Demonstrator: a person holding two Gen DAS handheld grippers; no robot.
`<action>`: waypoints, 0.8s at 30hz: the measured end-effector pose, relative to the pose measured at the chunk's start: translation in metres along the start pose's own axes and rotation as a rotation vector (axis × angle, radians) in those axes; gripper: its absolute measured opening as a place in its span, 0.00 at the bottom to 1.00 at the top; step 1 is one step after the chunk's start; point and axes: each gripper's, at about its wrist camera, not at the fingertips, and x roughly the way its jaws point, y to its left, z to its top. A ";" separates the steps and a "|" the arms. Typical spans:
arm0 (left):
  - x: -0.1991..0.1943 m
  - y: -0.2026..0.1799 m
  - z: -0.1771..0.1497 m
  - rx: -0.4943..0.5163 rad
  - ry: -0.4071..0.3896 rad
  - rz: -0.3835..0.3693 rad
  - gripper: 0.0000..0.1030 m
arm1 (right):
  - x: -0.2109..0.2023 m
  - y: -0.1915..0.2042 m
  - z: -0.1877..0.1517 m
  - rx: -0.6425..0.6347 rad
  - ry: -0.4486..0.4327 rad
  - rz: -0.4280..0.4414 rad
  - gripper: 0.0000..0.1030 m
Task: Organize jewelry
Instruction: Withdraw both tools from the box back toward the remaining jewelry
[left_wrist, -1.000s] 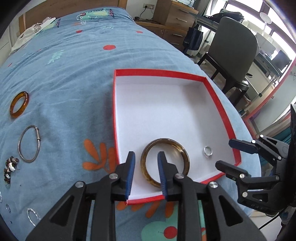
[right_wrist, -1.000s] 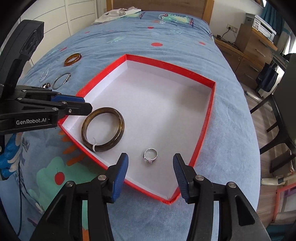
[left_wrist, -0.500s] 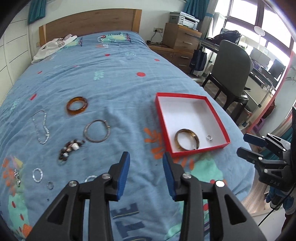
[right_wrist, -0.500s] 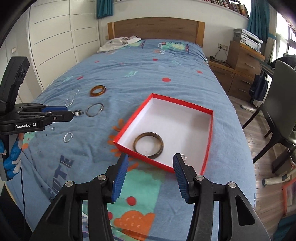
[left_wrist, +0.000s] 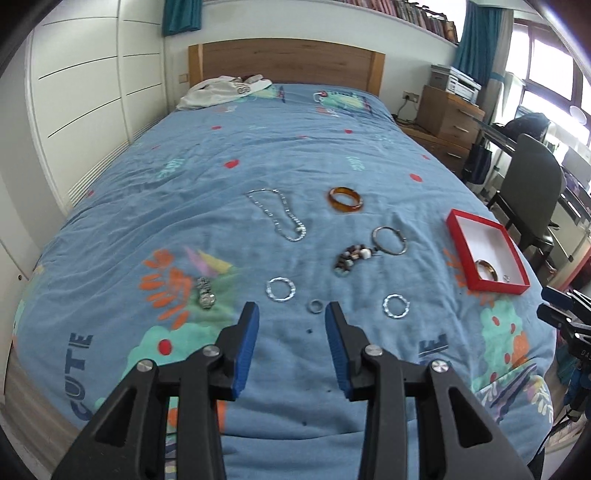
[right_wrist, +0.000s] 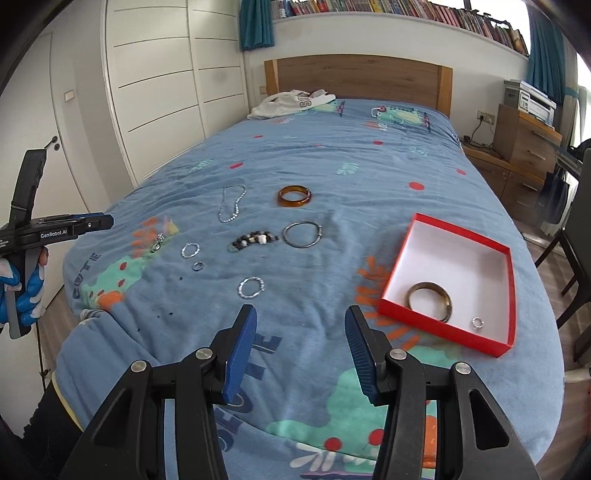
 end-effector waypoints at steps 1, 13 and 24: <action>-0.002 0.012 -0.003 -0.015 0.004 0.011 0.34 | 0.002 0.007 0.000 -0.003 0.000 0.009 0.48; 0.026 0.096 -0.029 -0.189 0.076 0.093 0.35 | 0.053 0.066 0.013 -0.056 0.042 0.124 0.43; 0.116 0.119 -0.010 -0.262 0.169 0.081 0.35 | 0.152 0.110 0.047 -0.121 0.138 0.239 0.41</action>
